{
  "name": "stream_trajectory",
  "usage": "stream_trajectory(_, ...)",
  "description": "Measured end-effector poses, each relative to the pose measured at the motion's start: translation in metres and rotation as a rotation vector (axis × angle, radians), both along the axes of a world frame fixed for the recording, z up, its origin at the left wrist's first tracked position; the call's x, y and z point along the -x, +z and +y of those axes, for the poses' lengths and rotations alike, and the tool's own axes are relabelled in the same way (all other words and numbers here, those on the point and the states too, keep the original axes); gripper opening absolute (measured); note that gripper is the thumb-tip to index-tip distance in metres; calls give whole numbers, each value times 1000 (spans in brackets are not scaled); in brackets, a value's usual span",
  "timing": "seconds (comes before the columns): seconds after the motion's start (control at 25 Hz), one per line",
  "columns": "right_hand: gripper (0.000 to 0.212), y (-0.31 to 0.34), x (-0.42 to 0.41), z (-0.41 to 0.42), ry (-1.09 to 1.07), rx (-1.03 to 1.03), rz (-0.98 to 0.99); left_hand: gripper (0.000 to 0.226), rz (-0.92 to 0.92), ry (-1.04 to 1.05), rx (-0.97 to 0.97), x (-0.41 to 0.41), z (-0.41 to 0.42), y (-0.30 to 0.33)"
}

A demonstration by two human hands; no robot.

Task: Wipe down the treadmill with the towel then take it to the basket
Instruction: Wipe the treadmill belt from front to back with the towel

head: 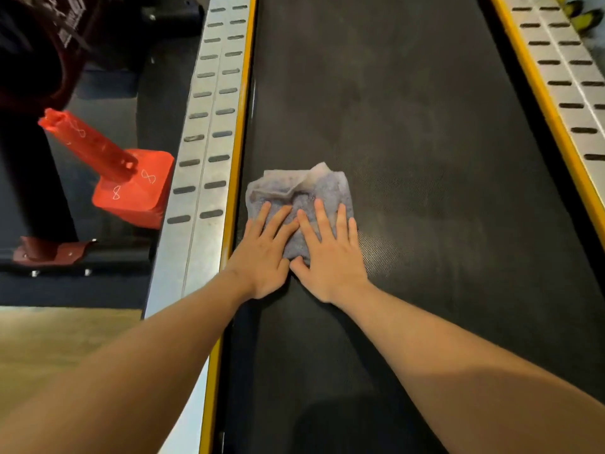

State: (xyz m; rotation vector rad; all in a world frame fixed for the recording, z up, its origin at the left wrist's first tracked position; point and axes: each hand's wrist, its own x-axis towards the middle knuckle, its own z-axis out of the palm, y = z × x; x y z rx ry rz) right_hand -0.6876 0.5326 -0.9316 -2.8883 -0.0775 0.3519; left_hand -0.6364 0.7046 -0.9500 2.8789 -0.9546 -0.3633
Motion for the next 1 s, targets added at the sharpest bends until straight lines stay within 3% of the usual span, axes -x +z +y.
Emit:
stream_trajectory(0.24, 81, -3, -95, -33, -18, 20, 4, 71, 5, -43, -5, -104, -33, -9)
stream_trajectory(0.48, 75, -5, -133, -113, -47, 68, -17, 74, -13, -27, 15, -139, -118, -13)
stream_trajectory(0.68, 73, -4, -120, -196, -105, 92, -19, 81, 51, -14, 48, -128, -210, 2)
stream_trajectory(1.0, 72, 6, -61, -342, -205, 223, 40, 71, 99, -112, 17, -80, -369, 3)
